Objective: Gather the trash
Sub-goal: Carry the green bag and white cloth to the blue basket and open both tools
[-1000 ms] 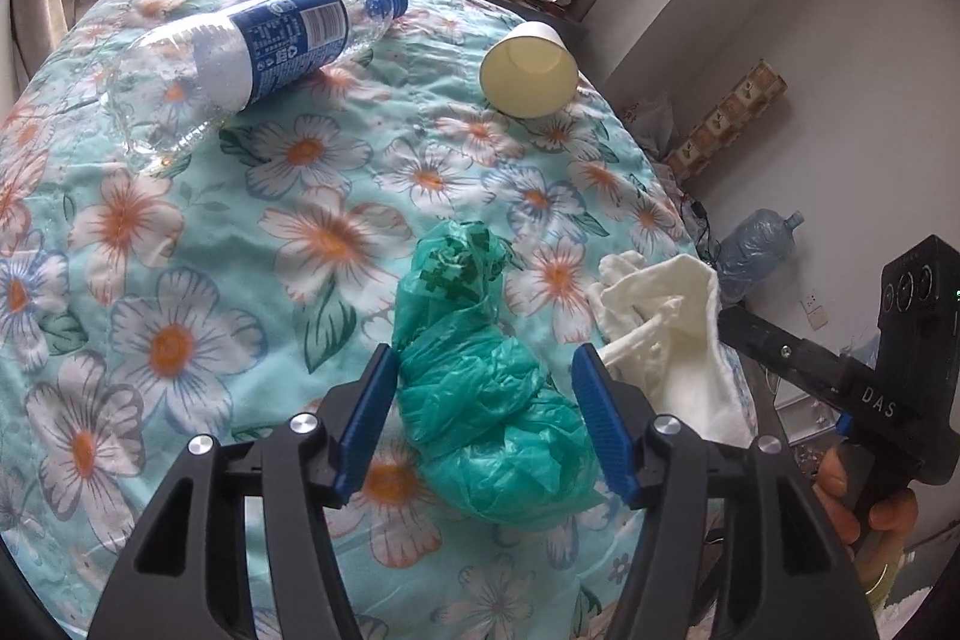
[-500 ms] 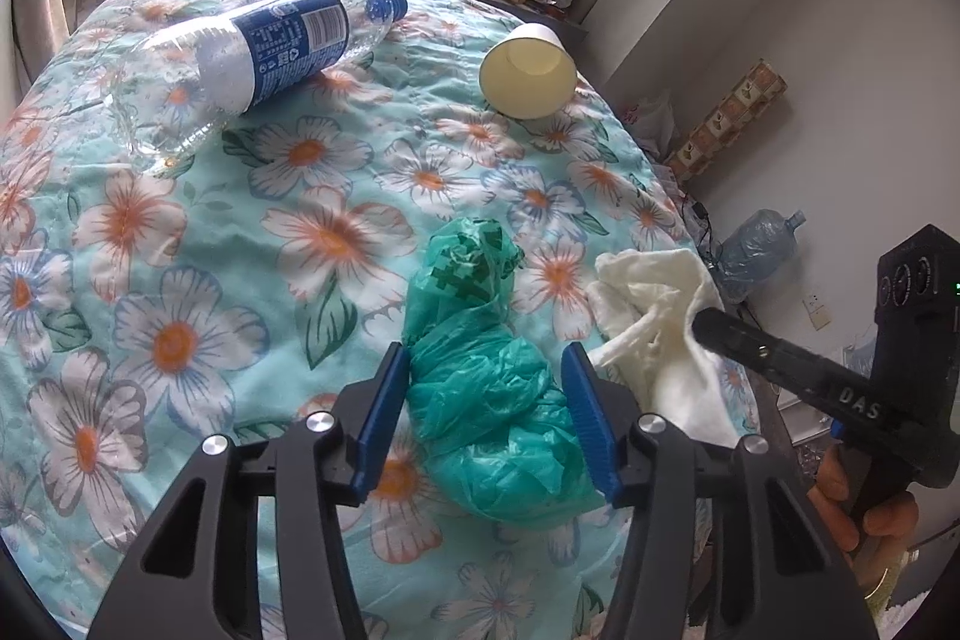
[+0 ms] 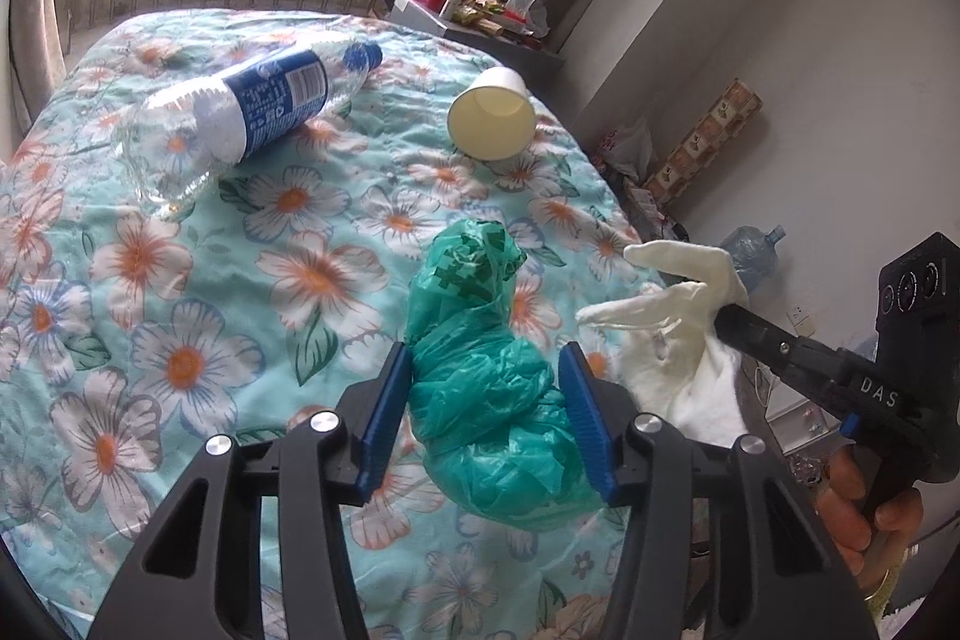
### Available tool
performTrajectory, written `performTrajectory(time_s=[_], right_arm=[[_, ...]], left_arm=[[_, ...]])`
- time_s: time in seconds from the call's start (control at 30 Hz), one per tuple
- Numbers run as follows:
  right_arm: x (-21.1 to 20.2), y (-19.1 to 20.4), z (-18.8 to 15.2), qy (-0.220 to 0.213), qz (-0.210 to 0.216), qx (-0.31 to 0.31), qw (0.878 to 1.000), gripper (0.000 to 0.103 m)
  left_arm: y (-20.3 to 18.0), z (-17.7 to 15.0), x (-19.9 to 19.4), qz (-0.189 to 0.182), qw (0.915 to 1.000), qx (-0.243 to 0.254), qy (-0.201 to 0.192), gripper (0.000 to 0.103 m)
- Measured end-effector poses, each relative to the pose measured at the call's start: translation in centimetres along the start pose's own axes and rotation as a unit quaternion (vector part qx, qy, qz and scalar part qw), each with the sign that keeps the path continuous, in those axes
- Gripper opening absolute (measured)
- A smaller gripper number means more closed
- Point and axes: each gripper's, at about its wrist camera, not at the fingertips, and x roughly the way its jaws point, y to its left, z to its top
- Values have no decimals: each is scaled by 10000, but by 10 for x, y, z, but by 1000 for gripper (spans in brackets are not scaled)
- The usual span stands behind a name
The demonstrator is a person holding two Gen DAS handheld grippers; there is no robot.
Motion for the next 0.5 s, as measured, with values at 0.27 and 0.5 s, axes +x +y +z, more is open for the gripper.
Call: performTrajectory(time_s=[0.27,0.5], right_arm=[[-28,-4,2,-319,11,64,9995,3],[-71,-37,4,-825,-116,375,9958,3]], left_arm=[[-27,6,-12,-155,9995,255,-144,49],[-76,30,-16,-412,9954,797,-333,49]])
